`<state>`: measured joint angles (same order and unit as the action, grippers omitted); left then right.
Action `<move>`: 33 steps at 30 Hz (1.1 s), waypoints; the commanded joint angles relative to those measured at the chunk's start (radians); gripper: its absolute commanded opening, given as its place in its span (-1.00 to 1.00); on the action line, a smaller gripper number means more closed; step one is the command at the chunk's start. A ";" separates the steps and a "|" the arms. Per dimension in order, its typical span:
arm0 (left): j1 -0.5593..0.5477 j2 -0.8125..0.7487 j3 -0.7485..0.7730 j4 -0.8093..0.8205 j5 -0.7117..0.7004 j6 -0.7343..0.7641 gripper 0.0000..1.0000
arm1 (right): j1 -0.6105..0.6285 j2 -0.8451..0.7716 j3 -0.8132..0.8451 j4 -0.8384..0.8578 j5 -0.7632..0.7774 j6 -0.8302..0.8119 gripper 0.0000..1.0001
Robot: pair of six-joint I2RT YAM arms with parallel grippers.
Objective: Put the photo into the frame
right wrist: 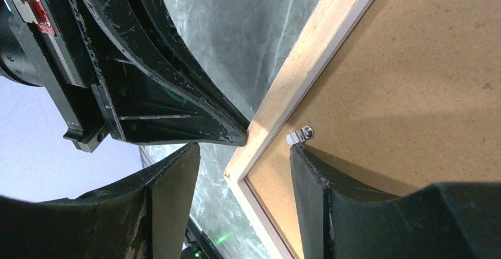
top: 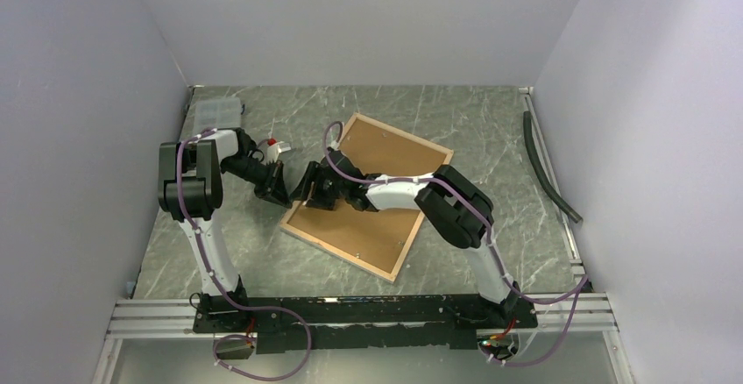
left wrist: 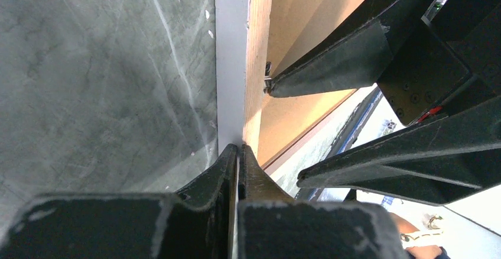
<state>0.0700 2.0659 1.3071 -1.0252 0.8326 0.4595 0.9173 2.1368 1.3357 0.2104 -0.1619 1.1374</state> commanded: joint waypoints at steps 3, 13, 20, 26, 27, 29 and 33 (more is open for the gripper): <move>-0.013 0.032 -0.020 0.010 -0.039 0.046 -0.92 | -0.002 0.040 0.043 -0.005 0.043 -0.022 0.22; -0.013 0.026 -0.035 0.010 -0.036 0.054 -0.94 | -0.005 0.050 0.054 0.005 0.051 -0.031 0.21; -0.013 0.021 -0.028 0.004 -0.035 0.056 -0.95 | -0.009 0.025 0.023 0.026 0.042 -0.032 0.21; 0.013 0.030 0.005 -0.019 -0.023 0.061 -0.94 | -0.017 -0.120 -0.107 0.115 0.056 -0.081 0.51; 0.016 0.032 0.010 -0.022 -0.028 0.063 -0.93 | -0.020 -0.138 -0.114 0.108 0.062 -0.086 0.53; 0.019 0.029 0.009 -0.020 -0.029 0.065 -0.94 | -0.022 -0.151 -0.119 0.086 0.069 -0.092 0.52; 0.019 0.029 0.004 -0.015 -0.012 0.057 -0.94 | -0.016 -0.121 -0.113 0.070 0.069 -0.062 0.45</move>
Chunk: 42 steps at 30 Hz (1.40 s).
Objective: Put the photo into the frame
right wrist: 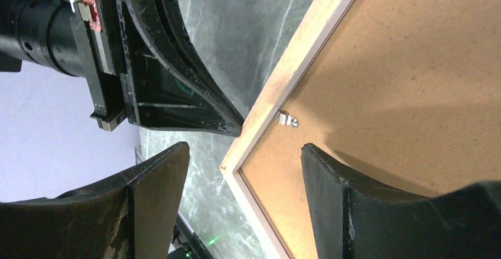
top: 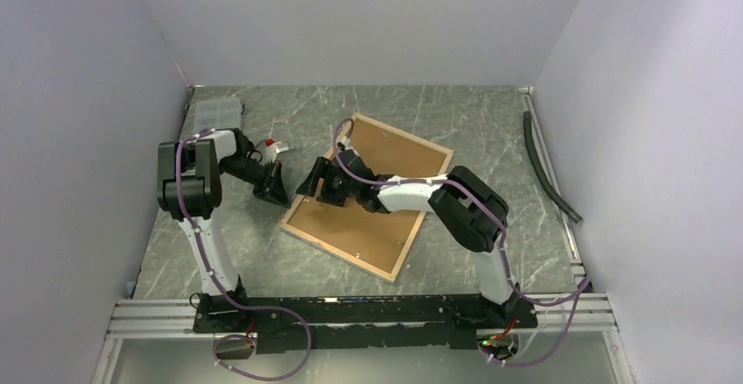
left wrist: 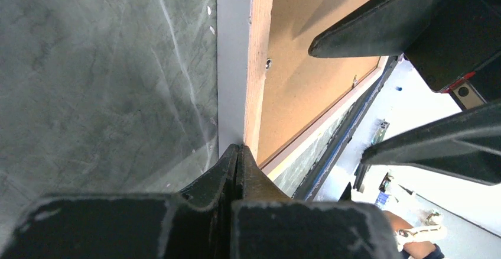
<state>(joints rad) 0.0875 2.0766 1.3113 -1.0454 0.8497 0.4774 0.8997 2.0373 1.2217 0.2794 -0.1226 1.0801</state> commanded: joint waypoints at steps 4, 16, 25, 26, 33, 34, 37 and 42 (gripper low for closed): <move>0.003 0.027 -0.010 0.012 -0.014 0.035 -0.94 | 0.008 0.047 0.063 -0.066 0.009 0.055 0.38; 0.003 0.040 -0.055 0.034 -0.012 0.037 -0.95 | 0.020 0.059 0.098 -0.109 0.079 0.099 0.35; 0.003 0.056 -0.062 0.037 -0.018 0.047 -0.95 | 0.029 0.092 0.116 -0.096 0.106 0.121 0.34; 0.003 0.057 -0.061 0.034 -0.017 0.051 -0.95 | 0.029 0.091 0.106 -0.089 0.112 0.128 0.34; 0.003 0.052 -0.051 0.024 -0.028 0.065 -0.95 | 0.030 0.099 0.124 -0.103 0.131 0.104 0.34; 0.003 0.049 -0.053 0.027 -0.032 0.065 -0.95 | 0.029 0.095 0.126 -0.106 0.147 0.100 0.34; 0.003 0.049 -0.052 0.021 -0.033 0.070 -0.95 | 0.029 0.091 0.121 -0.100 0.160 0.092 0.34; 0.003 0.052 -0.058 0.026 -0.034 0.069 -0.95 | 0.027 0.090 0.153 -0.102 0.160 0.062 0.34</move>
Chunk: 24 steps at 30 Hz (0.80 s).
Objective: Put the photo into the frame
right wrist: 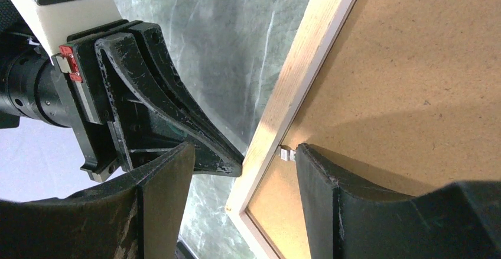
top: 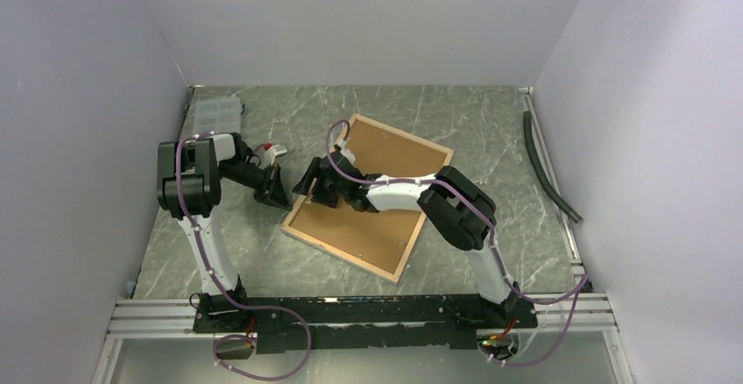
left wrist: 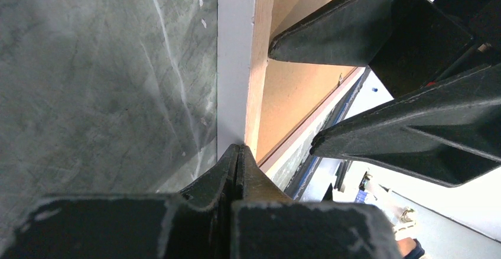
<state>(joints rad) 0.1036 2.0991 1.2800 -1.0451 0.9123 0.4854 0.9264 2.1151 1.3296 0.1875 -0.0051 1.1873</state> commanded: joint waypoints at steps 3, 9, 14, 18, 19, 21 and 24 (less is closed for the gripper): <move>-0.013 0.028 -0.031 0.022 -0.097 0.064 -0.95 | -0.002 -0.017 0.051 -0.012 0.041 -0.074 0.40; -0.008 -0.020 0.015 -0.030 -0.089 0.061 -0.83 | -0.051 -0.214 -0.078 -0.036 0.013 -0.126 0.68; 0.002 -0.050 0.123 -0.103 -0.101 0.072 -0.56 | -0.165 -0.485 -0.302 -0.157 0.036 -0.156 0.93; 0.004 -0.045 0.162 -0.075 -0.188 0.066 -0.52 | -0.320 -0.756 -0.467 -0.314 0.078 -0.177 1.00; 0.004 -0.038 0.162 -0.063 -0.209 0.061 -0.52 | -0.360 -0.822 -0.502 -0.359 0.094 -0.185 1.00; 0.004 -0.022 0.159 -0.047 -0.234 0.061 -0.53 | -0.470 -0.934 -0.560 -0.431 0.113 -0.210 1.00; -0.004 -0.009 0.132 -0.016 -0.254 0.056 -0.59 | -0.598 -1.037 -0.638 -0.484 0.082 -0.242 1.00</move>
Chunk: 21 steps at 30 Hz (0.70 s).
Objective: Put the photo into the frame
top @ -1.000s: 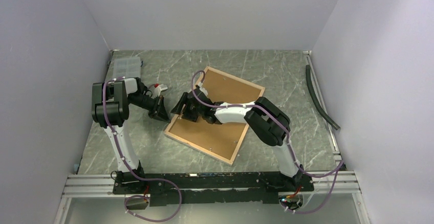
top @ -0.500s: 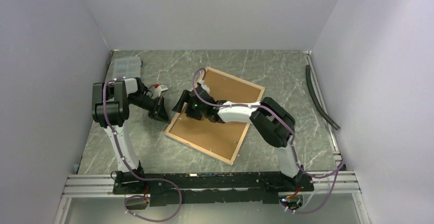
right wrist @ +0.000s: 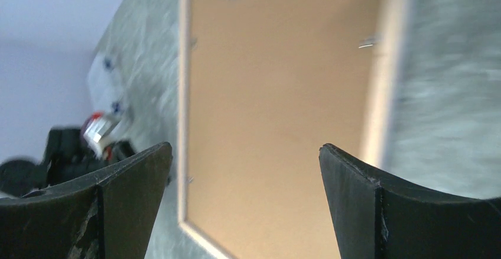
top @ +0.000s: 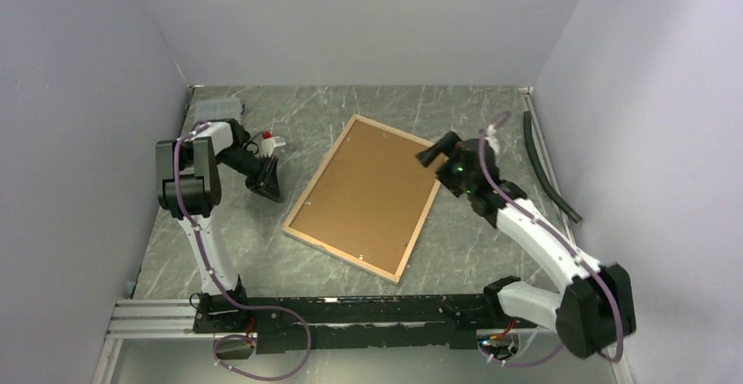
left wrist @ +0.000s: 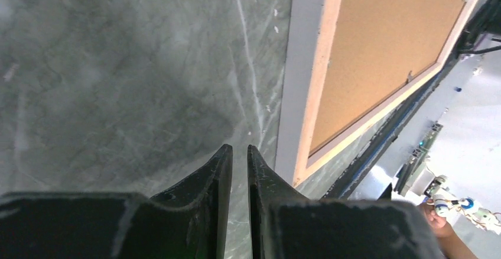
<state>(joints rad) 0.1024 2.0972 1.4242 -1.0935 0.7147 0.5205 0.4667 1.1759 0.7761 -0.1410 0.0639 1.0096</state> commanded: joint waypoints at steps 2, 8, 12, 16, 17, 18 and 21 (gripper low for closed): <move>-0.015 -0.008 -0.035 0.048 -0.059 0.020 -0.62 | -0.197 -0.107 -0.117 -0.167 -0.012 -0.087 1.00; -0.094 -0.065 -0.125 0.084 -0.068 0.015 -0.69 | -0.255 0.046 -0.158 -0.035 -0.141 -0.109 1.00; -0.180 -0.089 -0.191 0.103 -0.096 0.019 -0.74 | -0.257 0.190 -0.104 0.070 -0.225 -0.106 1.00; -0.242 -0.106 -0.233 0.106 -0.108 0.034 -0.78 | -0.259 0.291 -0.048 0.127 -0.237 -0.104 1.00; -0.256 -0.112 -0.241 0.106 -0.110 0.039 -0.79 | -0.260 0.311 -0.031 0.135 -0.238 -0.107 1.00; -0.270 -0.117 -0.250 0.104 -0.112 0.048 -0.79 | -0.260 0.336 -0.008 0.137 -0.242 -0.114 1.00; -0.314 -0.132 -0.270 0.086 -0.110 0.079 -0.80 | -0.261 0.415 0.060 0.138 -0.270 -0.128 1.00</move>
<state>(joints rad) -0.1612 1.9930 1.1896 -1.0405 0.6498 0.5232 0.2081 1.5158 0.7296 -0.1005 -0.1467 0.9047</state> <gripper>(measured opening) 0.102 0.998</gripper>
